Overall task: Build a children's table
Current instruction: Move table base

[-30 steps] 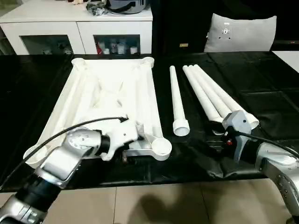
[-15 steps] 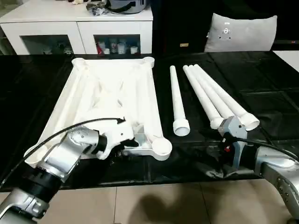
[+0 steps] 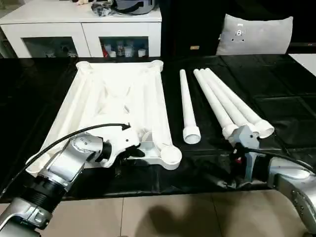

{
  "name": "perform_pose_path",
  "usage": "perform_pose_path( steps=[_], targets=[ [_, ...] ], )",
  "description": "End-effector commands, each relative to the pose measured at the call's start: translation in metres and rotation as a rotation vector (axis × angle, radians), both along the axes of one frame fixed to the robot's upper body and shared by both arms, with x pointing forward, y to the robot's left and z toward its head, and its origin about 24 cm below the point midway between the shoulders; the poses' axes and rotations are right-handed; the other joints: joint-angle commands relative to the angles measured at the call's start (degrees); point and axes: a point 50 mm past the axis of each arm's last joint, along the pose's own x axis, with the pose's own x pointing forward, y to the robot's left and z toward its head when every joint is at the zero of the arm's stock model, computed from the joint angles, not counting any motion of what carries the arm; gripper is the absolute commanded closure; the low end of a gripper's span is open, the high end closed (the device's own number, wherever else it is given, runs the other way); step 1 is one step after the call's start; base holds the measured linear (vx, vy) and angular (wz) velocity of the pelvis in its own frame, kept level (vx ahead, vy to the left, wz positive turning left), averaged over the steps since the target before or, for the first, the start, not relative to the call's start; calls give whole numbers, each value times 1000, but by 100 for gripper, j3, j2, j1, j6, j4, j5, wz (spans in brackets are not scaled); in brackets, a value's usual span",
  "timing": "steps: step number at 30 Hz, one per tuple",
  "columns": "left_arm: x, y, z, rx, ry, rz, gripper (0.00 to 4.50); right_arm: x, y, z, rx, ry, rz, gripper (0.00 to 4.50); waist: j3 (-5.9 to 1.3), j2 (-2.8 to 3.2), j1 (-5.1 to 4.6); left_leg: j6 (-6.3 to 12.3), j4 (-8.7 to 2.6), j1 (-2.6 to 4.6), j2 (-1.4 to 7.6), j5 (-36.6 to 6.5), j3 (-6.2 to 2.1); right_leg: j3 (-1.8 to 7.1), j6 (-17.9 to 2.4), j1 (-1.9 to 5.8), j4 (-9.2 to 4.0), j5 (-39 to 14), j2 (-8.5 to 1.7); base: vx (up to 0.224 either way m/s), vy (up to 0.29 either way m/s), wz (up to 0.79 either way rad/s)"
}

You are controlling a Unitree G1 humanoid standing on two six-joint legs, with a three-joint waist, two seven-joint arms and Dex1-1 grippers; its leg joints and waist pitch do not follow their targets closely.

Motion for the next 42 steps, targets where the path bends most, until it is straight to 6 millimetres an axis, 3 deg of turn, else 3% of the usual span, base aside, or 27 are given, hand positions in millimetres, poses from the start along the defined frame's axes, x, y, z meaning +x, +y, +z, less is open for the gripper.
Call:
perform_pose_path(
  steps=[1, 11, 13, 16, 17, 25, 28, 34, 35, 36, 37, 39, 41, 42],
  targets=[
    [5, 5, 4, 25, -21, 28, 346, 0, 2, 3, 1, -7, 19, 0, -276, -47, 31, 317, -467, 16, 442, -606, -153, 310, -1256, 305, -453, -1052, -546, 0, 0, 0],
    [7, 10, 2, 32, 6, 73, 411, -2, 2, 1, -1, -2, 33, 0, -259, -43, 20, 236, -487, 7, 442, -806, -164, 314, -1144, 298, -492, -1481, -556, 0, 0, 0],
    [7, 11, 2, 29, 14, 92, 421, -1, 2, 2, 0, -5, 31, 0, -265, -10, 10, 227, -489, 5, 445, -763, -173, 313, -1164, 298, -479, -1368, -552, 0, 0, 0],
    [8, 14, 0, 34, 25, 133, 439, 1, 2, 2, 4, -15, 18, 0, -281, -23, -12, 265, -473, -7, 437, -631, -169, 308, -1265, 321, -453, -1014, -551, 0, 0, 0],
    [8, 16, 0, 39, 19, 160, 444, 1, 2, 2, 12, -19, 7, 0, -278, -59, -23, 304, -466, -9, 430, -598, -161, 304, -1295, 324, -455, -982, -552, 0, 0, 0],
    [4, 10, 0, 10, -36, 108, 449, 10, 5, -1, 14, -62, -25, 0, -267, -50, -22, 302, -477, 9, 443, -713, -156, 301, -1234, 284, -491, -1354, -548, 0, 0, 0],
    [2, 3, 1, 2, -134, 19, 449, 19, 8, 1, 43, -84, -85, 0, -273, -74, 13, 337, -474, 8, 447, -619, -151, 308, -1229, 286, -482, -1154, -547, 0, 0, 0],
    [3, 15, -10, 134, -178, 24, 449, 36, 24, 17, 187, -136, -160, 0, -296, -31, 53, 309, -475, 44, 453, -473, -134, 308, -1316, 270, -402, -683, -531, 0, 0, 0],
    [4, 16, -10, 135, -182, 34, 449, 37, 26, 19, 189, -139, -163, 0, -291, -22, 46, 261, -489, 39, 453, -533, -135, 304, -1313, 268, -398, -663, -524, 0, 0, 0],
    [6, 18, -6, 93, -173, 64, 449, 51, 35, 23, 173, -176, -222, 0, -281, -13, 43, 184, -496, 51, 447, -659, -135, 304, -1296, 260, -405, -806, -527, 0, 0, 0],
    [6, 18, -6, 90, -171, 64, 407, 52, 35, 23, 172, -177, -226, 0, -277, -16, 23, 126, -504, 51, 432, -703, -129, 304, -1297, 247, -412, -915, -529, 0, 0, 0],
    [6, 18, -2, 54, -157, 67, 396, 61, 38, 24, 158, -183, -286, 0, -261, -10, 2, -65, -526, 59, 427, -941, -133, 320, -1177, 239, -451, -1401, -540, 0, 0, 0],
    [6, 18, 5, 10, -148, 76, 373, 74, 38, 23, 119, -158, -382, 0, -266, 25, 2, -134, -530, 68, 430, -995, -138, 328, -1116, 240, -452, -1416, -534, 0, 0, 0],
    [7, 18, 10, -16, -148, 85, 358, 84, 38, 23, 97, -142, -453, 0, -268, 13, -53, -214, -538, 53, 404, -933, -144, 321, -1203, 233, -422, -1318, -521, 0, 0, 0]
  ],
)
